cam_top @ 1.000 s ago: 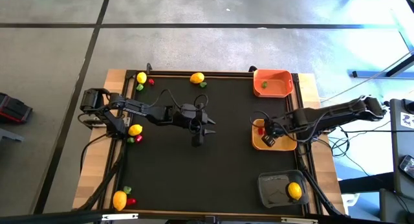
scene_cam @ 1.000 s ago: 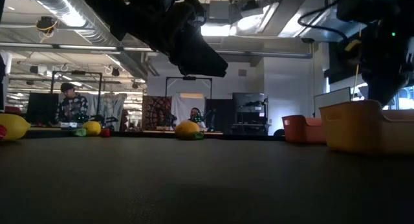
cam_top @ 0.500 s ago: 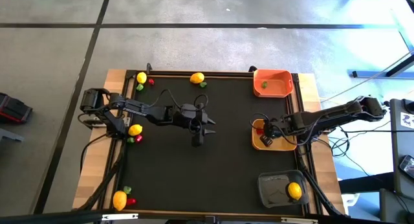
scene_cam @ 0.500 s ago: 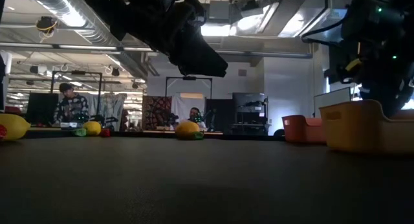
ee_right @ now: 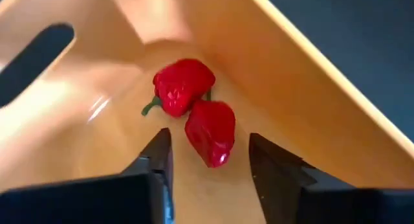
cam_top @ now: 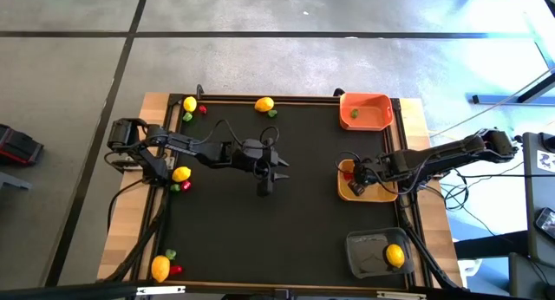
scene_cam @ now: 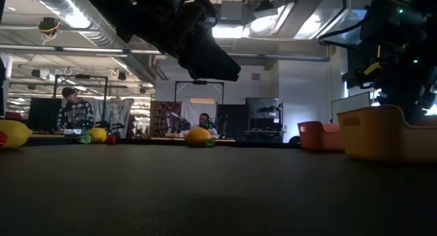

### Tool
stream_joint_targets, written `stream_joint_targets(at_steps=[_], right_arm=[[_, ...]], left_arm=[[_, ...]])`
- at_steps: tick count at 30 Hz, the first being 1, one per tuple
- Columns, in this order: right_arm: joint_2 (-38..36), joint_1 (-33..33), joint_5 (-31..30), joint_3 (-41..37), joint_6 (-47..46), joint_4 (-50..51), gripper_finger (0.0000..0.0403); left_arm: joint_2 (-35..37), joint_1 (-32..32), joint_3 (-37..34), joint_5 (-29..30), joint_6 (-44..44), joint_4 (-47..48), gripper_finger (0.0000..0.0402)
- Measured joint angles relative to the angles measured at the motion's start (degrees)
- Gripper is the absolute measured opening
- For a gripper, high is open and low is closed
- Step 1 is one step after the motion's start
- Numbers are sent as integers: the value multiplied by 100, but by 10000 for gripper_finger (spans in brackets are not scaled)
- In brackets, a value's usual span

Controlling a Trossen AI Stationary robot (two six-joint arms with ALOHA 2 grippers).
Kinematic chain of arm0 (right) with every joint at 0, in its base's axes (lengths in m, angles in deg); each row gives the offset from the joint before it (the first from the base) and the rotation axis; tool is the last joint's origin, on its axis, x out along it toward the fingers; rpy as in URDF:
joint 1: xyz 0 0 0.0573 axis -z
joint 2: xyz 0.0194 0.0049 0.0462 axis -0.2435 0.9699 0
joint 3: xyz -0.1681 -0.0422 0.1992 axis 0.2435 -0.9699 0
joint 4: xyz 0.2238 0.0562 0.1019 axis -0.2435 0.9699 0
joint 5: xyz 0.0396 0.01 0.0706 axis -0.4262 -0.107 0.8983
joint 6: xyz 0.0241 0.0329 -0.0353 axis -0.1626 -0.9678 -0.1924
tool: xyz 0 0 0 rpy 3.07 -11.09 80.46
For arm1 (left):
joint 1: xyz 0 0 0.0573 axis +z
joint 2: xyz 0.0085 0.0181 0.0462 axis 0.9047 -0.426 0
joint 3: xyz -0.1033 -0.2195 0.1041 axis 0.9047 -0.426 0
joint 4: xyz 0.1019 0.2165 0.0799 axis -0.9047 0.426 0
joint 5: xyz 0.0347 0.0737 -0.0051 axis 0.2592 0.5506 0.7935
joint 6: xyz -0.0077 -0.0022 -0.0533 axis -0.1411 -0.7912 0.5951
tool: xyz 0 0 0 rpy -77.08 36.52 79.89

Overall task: Sort produce into baskets
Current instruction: Put the top red chili pepper into the yellow bin

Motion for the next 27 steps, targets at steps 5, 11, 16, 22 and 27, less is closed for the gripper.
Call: stream_joint_targets(at_steps=[5,11,16,22,27], right_arm=[[0,0,134,454,240,434,167],[-2,0,134,1251,621,818,172],[-2,0,-25,1730,956,737,172],[-2,0,-256,1866,1364,167,172],[35,0,-352,1866,1631,-281,172]], left_arm=[[0,0,0,0,10,0,189],[7,2,0,0,96,3,189],[226,1,0,0,184,207,189],[862,4,0,332,359,924,189],[1435,111,0,1096,561,1790,189]])
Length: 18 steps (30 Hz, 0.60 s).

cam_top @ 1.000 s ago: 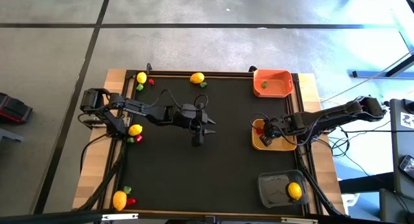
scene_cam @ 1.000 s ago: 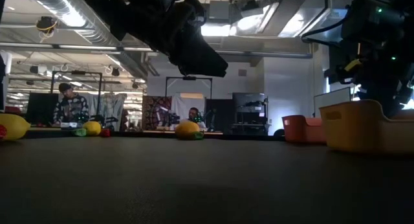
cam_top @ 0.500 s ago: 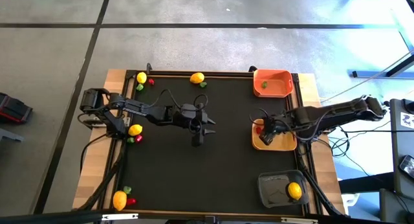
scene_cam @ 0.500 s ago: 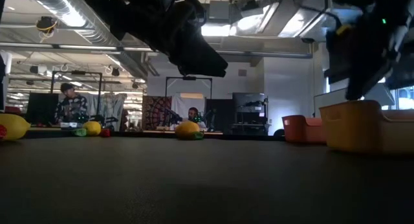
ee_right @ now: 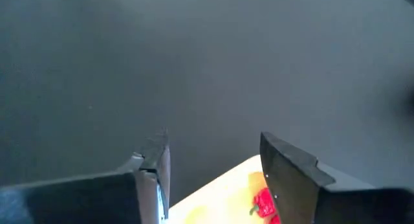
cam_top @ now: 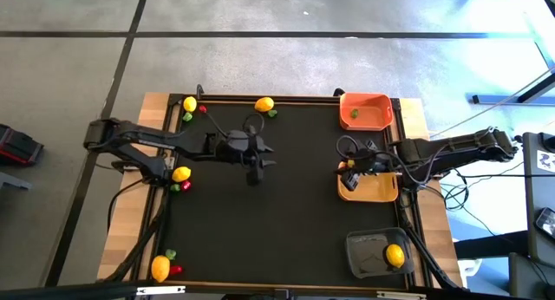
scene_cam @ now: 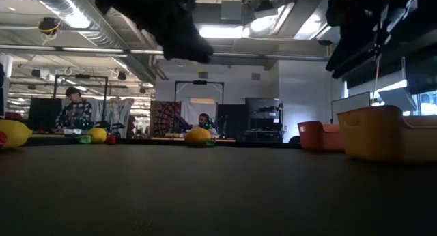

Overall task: Sort produce into baskets
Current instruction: Put the top red chili pepper into the yellow bin

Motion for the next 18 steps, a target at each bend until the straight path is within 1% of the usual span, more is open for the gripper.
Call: stream_joint_targets(at_steps=[5,8,12,14,18], right_arm=[[46,0,-20,-4,39,-51,172],[83,0,-26,-5,88,-58,172],[135,0,-26,-7,115,-77,172],[189,0,-29,-9,115,-113,172],[352,0,-29,-9,164,-197,172]], left_arm=[[400,273,0,866,237,959,189],[481,520,0,1413,444,1427,189],[504,914,0,1970,795,1938,189],[501,1120,0,2102,862,2141,189],[493,1522,0,2138,712,2417,189]])
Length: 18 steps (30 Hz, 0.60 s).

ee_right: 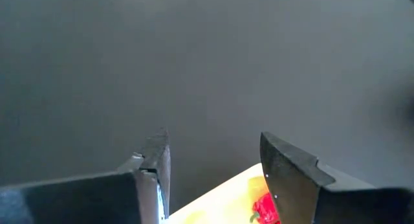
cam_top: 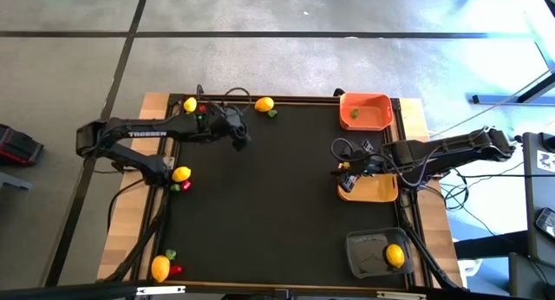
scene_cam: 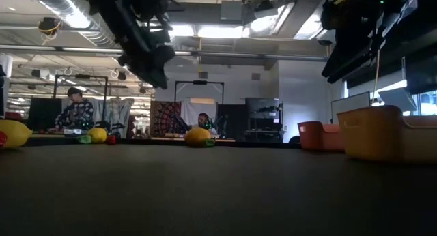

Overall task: Sort produce into baskets
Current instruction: Put the top red chili pepper into the yellow bin

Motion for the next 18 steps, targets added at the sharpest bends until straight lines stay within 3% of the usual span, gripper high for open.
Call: stream_joint_targets(at_steps=[18], right_arm=[[457,0,-39,0,436,-253,172]], left_arm=[[-314,1955,0,47,166,344,189]])
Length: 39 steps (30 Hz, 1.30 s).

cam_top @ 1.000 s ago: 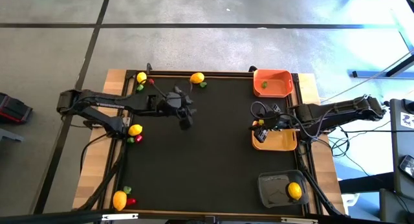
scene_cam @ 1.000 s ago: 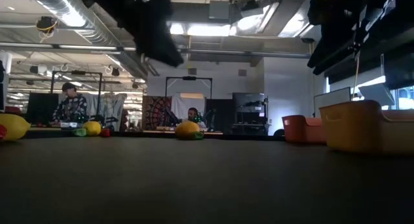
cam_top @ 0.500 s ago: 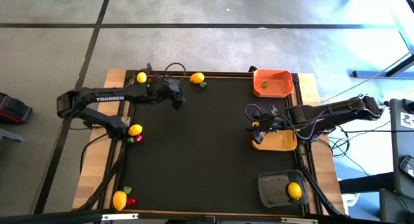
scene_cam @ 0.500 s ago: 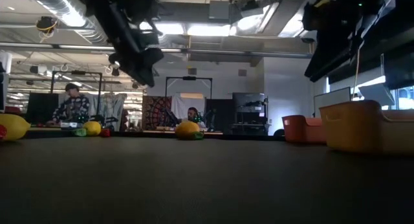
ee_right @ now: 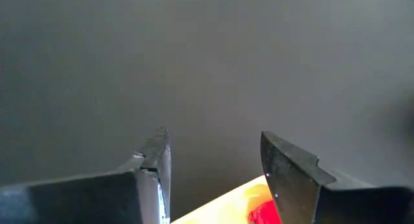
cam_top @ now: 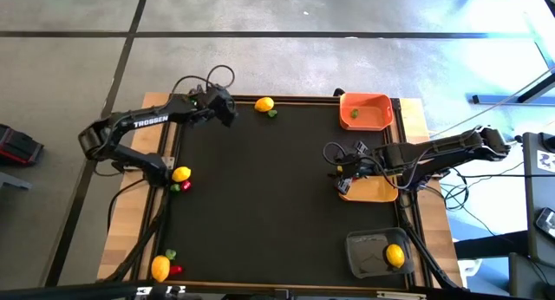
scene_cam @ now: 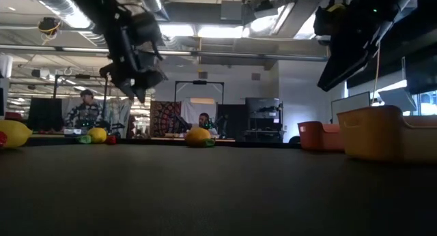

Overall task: Sort produce into baskets
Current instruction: Put the top red chili pepper into the yellow bin

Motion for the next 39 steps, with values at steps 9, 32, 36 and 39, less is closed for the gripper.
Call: stream_joint_targets(at_steps=[9,32,36,39], right_arm=[[0,0,-56,0,37,-63,172],[-1,0,-110,0,42,-56,172],[-2,1,-110,0,120,-58,172],[-2,0,-110,0,125,-61,172]], left_arm=[[-784,768,-2,-2,55,-10,189],[-1723,1449,17,-55,-196,-312,161],[-1723,1451,42,-101,-403,-173,148],[-1748,1467,93,-152,-644,-70,138]])
